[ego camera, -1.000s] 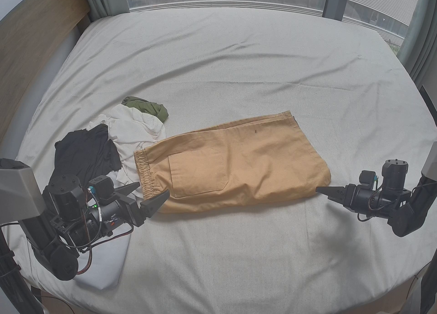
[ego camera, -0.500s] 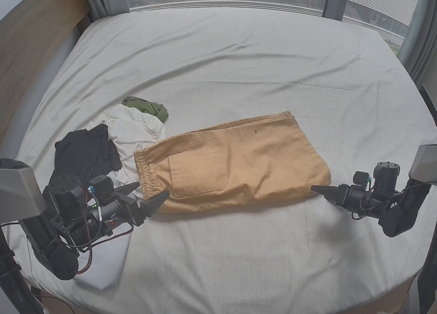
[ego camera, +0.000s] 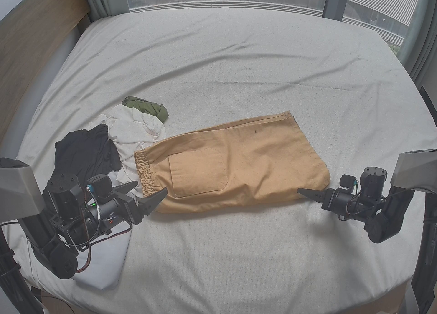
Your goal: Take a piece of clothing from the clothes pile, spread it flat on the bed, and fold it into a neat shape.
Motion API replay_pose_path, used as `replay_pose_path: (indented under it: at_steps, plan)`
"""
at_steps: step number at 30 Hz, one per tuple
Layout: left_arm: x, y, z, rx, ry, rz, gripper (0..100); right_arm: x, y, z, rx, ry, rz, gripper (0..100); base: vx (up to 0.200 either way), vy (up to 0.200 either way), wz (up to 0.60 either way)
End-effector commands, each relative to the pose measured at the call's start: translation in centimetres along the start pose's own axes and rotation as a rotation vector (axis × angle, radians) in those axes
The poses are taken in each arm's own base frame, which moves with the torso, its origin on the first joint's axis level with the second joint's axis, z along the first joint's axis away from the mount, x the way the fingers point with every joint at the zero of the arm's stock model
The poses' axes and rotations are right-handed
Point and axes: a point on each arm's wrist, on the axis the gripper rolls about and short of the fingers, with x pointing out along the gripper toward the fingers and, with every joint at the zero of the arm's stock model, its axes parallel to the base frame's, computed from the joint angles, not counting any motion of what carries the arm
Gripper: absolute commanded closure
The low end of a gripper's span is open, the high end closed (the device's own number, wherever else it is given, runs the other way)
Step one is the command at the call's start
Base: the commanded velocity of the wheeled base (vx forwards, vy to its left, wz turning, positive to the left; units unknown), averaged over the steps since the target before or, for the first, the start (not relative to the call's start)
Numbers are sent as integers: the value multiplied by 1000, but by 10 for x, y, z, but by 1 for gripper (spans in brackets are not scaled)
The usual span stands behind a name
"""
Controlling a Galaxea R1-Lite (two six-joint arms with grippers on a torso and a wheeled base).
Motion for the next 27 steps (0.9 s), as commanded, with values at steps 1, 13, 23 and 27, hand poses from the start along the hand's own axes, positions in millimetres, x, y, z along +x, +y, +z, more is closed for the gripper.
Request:
replay_pose_path:
  at_steps: [1, 13, 23, 27]
  plan:
    - [0, 0, 0, -1, -1, 0, 0, 16, -6, -8, 6, 6, -13, 0, 0, 0, 0]
    - [0, 0, 0, -5, -1, 0, 0, 36, 7, 10, 19, -107, 66, 0, 0, 0, 0]
    - [0, 0, 0, -5, -1, 0, 0, 47, 10, 6, 7, -148, 67, 0, 0, 0, 0]
    - [0, 0, 0, -5, -1, 0, 0, 50, 9, 4, 7, -149, 64, 0, 0, 0, 0]
